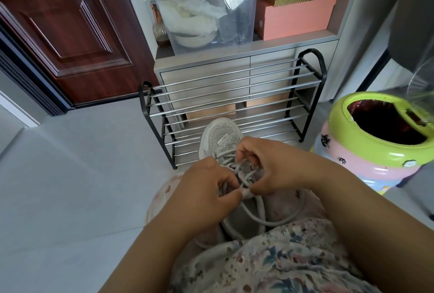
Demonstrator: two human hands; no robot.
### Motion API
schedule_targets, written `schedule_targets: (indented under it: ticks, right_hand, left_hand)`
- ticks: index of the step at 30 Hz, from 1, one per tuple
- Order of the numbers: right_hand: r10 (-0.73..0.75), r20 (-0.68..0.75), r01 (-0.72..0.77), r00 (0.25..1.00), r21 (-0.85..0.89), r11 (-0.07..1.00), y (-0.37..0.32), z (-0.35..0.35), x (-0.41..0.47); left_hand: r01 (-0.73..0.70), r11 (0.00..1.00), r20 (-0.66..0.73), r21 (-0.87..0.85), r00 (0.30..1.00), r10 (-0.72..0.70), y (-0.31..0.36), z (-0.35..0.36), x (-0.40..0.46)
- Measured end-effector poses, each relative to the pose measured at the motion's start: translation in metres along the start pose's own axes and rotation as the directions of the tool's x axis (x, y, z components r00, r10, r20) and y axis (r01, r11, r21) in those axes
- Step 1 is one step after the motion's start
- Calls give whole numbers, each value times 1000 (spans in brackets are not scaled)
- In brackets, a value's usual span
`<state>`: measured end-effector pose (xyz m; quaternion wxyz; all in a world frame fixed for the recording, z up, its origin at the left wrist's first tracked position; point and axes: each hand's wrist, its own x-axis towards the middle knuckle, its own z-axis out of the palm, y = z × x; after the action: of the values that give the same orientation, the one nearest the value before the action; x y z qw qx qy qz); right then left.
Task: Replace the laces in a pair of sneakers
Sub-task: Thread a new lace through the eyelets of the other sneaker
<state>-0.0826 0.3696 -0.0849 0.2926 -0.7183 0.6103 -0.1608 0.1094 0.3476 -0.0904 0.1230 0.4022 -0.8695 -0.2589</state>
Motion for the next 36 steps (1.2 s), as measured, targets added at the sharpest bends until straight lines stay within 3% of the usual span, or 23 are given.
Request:
schedule_targets:
  ticks: [2,5,9,14,18,25,29,32,36]
  right_hand:
    - [-10,-4,9,1000,-28,1000,0,0,0]
    - [-28,-9,27,1000,-23,999,2,0,0]
    - [2,-43,-2,999,-2,1000,8,-5,0]
    - [19,-30,-18,999,21,1000,11,-7,-2]
    - [9,-24,-8,1000,34,999,8,-8,1]
    - [-13,-17,14,1000,42,999,6,-9,1]
    - [2,-15,-1,1000,63,998,7,-10,1]
    - [12,-13,-11,1000,78,997,9,-10,1]
    - [13,-1,-12,1000,68,998,6,-7,1]
  left_hand:
    - [-22,997,12,76,1000,22,2,4,3]
    - [-23,999,29,48,999,22,1,4,6]
    - [-38,983,-2,-180,999,39,-4,-2,6]
    - [-33,899,160,-437,981,113,-15,-31,-4]
    - [50,966,101,-252,995,-25,-11,-22,2]
    - [-39,999,54,-1,998,39,4,0,12]
    - [-84,988,73,-129,993,94,-1,-5,9]
    - [-101,954,167,-284,974,153,-7,-18,2]
    - [-71,937,250,-343,954,164,-9,-26,-4]
